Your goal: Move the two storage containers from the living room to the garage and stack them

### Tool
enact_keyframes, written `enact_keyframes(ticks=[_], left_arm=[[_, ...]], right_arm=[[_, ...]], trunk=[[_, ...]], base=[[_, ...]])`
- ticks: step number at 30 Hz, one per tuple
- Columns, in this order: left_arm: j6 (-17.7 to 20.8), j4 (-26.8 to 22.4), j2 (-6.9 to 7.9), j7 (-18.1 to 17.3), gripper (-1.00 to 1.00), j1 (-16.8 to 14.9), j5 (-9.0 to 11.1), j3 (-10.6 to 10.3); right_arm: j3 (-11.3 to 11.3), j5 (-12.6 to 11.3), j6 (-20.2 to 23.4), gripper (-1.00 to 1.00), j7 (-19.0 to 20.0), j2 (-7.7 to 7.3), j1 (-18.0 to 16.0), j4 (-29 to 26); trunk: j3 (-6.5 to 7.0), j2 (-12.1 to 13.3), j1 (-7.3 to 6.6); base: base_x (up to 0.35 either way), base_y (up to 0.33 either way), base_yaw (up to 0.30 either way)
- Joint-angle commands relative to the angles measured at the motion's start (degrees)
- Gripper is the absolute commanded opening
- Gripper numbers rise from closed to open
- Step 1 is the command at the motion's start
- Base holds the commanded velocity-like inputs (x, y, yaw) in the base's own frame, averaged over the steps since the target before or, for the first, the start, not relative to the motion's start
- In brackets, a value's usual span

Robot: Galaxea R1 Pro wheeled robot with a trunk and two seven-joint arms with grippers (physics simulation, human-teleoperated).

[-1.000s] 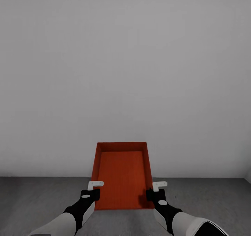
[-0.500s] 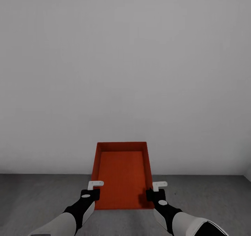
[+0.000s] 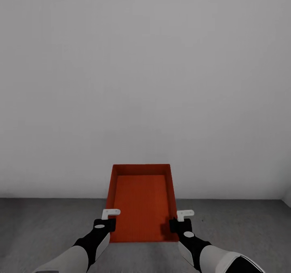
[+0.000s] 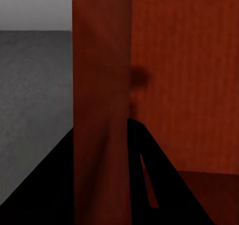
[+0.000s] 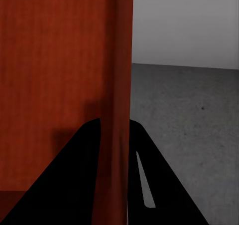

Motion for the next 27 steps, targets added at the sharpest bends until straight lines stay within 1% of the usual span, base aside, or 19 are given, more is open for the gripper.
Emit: enact_keyframes(ticks=[1,27], left_arm=[[0.3,-2.9,-0.78,0.3,-1.00,-0.1,3.9,3.4],[-0.1,-2.9,-0.70,0.2,-1.00,-0.1,3.9,3.4]], right_arm=[[-0.1,-1.7,-0.5,-1.00,-0.6,0.01,0.0,0.2],[-0.1,-1.8,-0.5,-1.00,-0.5,-0.05,0.0,0.2]], trunk=[[-0.17,-0.1,0.00],[-2.58,-0.1,0.00]], base=[[0.000,0.000,0.000],[0.000,0.000,0.000]])
